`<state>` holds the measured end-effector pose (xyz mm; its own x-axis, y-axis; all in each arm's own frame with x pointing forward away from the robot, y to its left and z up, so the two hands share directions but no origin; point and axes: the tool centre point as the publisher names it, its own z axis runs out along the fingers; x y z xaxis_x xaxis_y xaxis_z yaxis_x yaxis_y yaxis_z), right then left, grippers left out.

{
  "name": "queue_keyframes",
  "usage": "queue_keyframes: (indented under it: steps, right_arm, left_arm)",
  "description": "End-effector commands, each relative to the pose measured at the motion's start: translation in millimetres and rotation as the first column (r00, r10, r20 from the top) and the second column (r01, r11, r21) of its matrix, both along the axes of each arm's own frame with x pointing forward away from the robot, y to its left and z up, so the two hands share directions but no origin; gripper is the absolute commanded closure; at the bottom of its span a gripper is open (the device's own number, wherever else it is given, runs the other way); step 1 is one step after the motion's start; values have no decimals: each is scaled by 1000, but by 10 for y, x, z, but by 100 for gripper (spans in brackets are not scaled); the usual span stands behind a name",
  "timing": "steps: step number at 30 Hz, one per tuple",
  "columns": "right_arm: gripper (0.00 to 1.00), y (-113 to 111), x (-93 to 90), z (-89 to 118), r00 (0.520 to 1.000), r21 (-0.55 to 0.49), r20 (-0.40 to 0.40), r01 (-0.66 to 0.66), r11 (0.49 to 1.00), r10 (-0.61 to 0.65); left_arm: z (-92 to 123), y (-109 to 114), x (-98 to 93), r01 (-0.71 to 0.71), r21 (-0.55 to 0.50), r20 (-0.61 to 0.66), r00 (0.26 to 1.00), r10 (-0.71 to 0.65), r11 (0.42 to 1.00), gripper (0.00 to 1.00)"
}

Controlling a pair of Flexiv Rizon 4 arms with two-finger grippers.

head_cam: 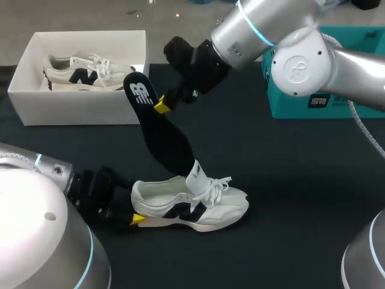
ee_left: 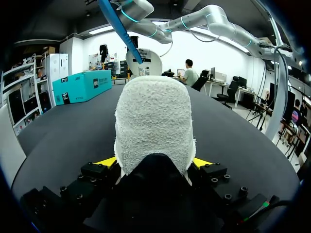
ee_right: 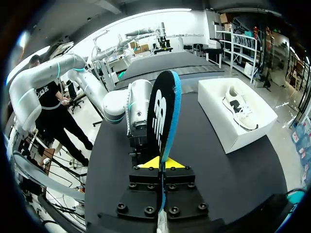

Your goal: Take the shoe out of the shoebox, open the shoe tongue, remove and reinsert the insole, then place the shoe into the shoebox

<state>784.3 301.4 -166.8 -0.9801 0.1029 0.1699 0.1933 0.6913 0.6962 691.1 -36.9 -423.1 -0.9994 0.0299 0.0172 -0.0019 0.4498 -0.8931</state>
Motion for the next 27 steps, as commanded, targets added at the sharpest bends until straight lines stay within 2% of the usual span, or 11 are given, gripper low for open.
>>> queue_keyframes:
  steps: [1,17,20,24,27]
  right_arm:
    - [100,-115,-40,-68,1000,80,10,12,997,-13]
    - [100,-115,-40,-68,1000,80,10,12,997,-13]
    - [100,-161,-11,172,999,142,-27,20,990,-17]
    - [100,-233,-68,507,996,206,-82,50,977,-34]
    - [100,-335,-135,772,997,217,-67,48,975,-35]
  left_arm:
    - [-3,4,-5,0,2,0,1000,0,1000,100]
    - [-3,4,-5,0,2,0,1000,0,1000,100]
    - [-3,4,-5,0,2,0,1000,0,1000,100]
    - [-3,4,-5,0,2,0,1000,0,1000,100]
    - [-3,4,-5,0,2,0,1000,0,1000,100]
